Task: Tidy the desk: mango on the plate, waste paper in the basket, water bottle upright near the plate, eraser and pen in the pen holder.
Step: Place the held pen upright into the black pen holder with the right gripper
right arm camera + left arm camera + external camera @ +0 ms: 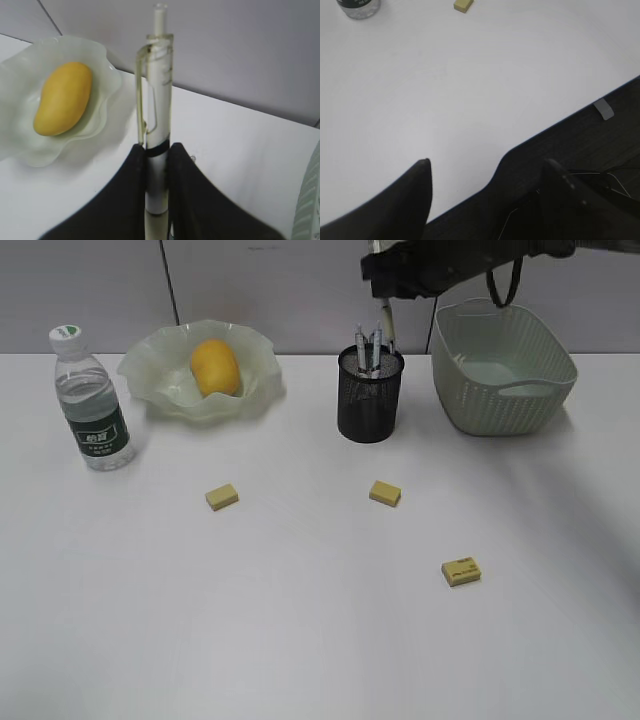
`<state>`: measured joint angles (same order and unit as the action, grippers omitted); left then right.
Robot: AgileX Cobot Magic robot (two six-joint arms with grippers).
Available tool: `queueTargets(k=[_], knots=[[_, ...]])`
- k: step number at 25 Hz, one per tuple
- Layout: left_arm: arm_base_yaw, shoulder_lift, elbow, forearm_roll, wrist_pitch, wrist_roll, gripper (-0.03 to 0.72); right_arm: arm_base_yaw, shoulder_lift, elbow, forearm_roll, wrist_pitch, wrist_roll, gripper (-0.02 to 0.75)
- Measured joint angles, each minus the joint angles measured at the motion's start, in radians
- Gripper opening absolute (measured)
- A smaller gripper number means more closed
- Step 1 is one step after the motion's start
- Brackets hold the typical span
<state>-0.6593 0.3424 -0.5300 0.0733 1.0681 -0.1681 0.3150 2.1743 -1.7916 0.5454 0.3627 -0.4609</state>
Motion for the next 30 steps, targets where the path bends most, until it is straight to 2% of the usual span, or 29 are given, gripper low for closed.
queueTargets(k=[7,23,26,30], knots=[[0.000,0.000,0.000,0.000,0.000,0.000,0.508,0.000,0.042,0.000,0.020,-0.040,-0.003,0.116],[0.000,0.000,0.000,0.000,0.000,0.000,0.508,0.047,0.078,0.001,0.035,-0.030,-0.080,0.123],[0.000,0.000,0.000,0.000,0.000,0.000,0.508,0.047,0.078,0.001,0.035,-0.021,-0.083,0.172],[0.000,0.000,0.000,0.000,0.000,0.000,0.508,0.047,0.078,0.001,0.035,0.001,-0.086,0.305]])
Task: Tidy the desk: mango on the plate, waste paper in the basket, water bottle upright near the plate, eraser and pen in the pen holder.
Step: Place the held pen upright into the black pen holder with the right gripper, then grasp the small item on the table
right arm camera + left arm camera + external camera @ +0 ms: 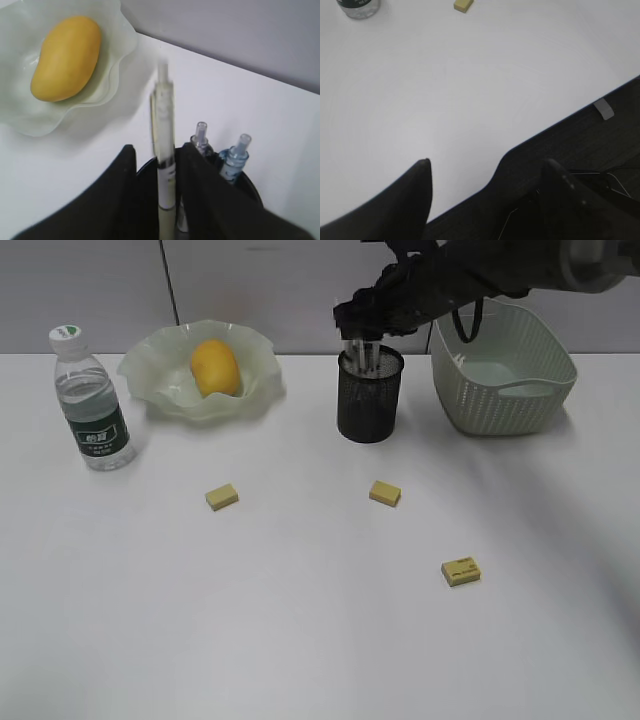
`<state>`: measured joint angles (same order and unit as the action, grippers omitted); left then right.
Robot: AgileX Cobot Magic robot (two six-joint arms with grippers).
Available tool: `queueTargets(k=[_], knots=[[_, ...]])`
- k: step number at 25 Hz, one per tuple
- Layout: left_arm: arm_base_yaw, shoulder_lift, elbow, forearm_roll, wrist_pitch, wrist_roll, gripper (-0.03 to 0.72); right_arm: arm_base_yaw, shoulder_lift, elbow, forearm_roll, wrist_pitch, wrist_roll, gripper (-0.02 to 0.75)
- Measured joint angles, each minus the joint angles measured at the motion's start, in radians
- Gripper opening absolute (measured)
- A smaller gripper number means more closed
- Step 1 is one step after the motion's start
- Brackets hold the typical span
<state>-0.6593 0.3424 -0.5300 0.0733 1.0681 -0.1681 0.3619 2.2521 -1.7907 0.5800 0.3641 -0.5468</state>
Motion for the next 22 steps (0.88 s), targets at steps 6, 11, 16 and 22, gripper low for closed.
queueTargets(k=[6,11,16,22], knots=[[0.000,0.000,0.000,0.000,0.000,0.000,0.508,0.000,-0.005,0.000,-0.013,0.043,0.000,0.388],[0.000,0.000,0.000,0.000,0.000,0.000,0.508,0.000,-0.059,0.000,-0.050,0.153,0.000,0.391],[0.000,0.000,0.000,0.000,0.000,0.000,0.508,0.000,-0.120,0.000,-0.216,0.391,0.131,0.393],[0.000,0.000,0.000,0.000,0.000,0.000,0.508,0.000,-0.170,0.000,-0.437,0.730,0.346,0.393]])
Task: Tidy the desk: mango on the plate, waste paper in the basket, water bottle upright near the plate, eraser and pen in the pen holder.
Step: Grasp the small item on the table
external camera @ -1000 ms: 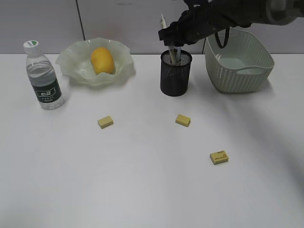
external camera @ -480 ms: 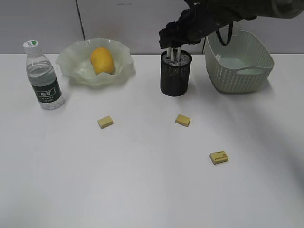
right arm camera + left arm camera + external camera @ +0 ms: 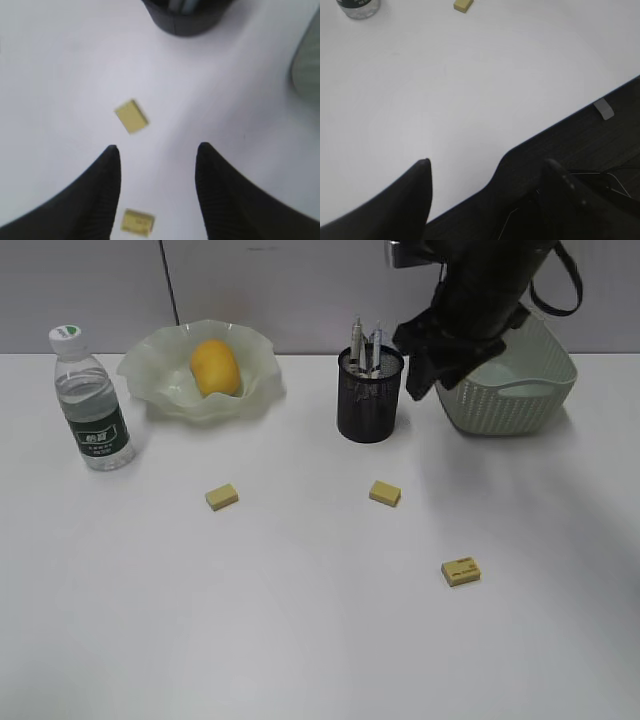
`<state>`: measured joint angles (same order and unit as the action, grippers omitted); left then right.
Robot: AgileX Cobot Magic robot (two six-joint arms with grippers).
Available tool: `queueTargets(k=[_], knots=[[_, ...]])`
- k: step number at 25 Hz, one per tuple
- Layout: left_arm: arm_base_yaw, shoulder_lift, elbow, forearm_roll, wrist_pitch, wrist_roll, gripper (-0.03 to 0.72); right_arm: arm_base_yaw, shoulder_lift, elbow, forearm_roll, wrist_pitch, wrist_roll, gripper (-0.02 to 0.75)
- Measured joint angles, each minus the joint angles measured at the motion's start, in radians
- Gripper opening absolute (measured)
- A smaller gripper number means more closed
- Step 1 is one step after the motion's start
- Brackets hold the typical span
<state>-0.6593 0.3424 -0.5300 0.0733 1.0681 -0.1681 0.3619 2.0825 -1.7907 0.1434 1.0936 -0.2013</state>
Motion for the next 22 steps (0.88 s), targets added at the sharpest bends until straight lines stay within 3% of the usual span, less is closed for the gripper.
queueTargets(k=[4,13,18,22], knots=[[0.000,0.000,0.000,0.000,0.000,0.000,0.508,0.000,-0.006,0.000,-0.067,0.104,0.052,0.393],[0.000,0.000,0.000,0.000,0.000,0.000,0.508,0.000,-0.104,0.000,-0.086,0.113,0.121,0.396],[0.000,0.000,0.000,0.000,0.000,0.000,0.508,0.000,-0.251,0.076,-0.086,0.113,0.136,0.470],[0.000,0.000,0.000,0.000,0.000,0.000,0.508,0.000,-0.405,0.225,-0.086,0.113,0.149,0.515]])
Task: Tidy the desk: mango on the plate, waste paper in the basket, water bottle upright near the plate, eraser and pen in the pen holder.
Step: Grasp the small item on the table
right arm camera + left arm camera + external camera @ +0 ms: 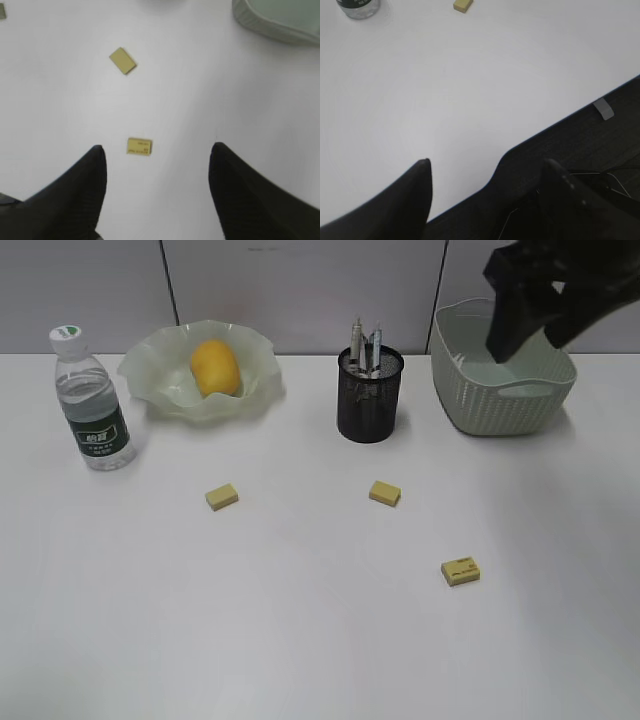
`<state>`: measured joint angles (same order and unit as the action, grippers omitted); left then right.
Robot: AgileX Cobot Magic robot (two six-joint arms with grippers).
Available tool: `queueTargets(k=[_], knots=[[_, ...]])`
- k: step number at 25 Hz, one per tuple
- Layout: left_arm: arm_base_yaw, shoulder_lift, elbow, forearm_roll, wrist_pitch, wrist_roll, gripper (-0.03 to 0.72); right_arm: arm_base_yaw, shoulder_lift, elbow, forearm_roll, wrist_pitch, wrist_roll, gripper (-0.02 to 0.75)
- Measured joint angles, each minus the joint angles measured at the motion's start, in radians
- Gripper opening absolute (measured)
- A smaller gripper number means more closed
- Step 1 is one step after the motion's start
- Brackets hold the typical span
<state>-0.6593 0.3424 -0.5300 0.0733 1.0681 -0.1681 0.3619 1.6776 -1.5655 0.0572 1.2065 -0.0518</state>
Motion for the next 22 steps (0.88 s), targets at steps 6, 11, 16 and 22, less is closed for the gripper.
queueTargets(k=[6,11,16,22], knots=[[0.000,0.000,0.000,0.000,0.000,0.000,0.508,0.000,-0.259,0.305,0.001,0.000,0.014,0.522],[0.000,0.000,0.000,0.000,0.000,0.000,0.508,0.000,-0.502,0.544,0.001,-0.002,0.017,0.524],[0.000,0.000,0.000,0.000,0.000,0.000,0.508,0.000,-0.734,0.725,0.001,-0.050,0.017,0.524],[0.000,0.000,0.000,0.000,0.000,0.000,0.508,0.000,-0.990,0.879,0.001,-0.095,0.018,0.524]])
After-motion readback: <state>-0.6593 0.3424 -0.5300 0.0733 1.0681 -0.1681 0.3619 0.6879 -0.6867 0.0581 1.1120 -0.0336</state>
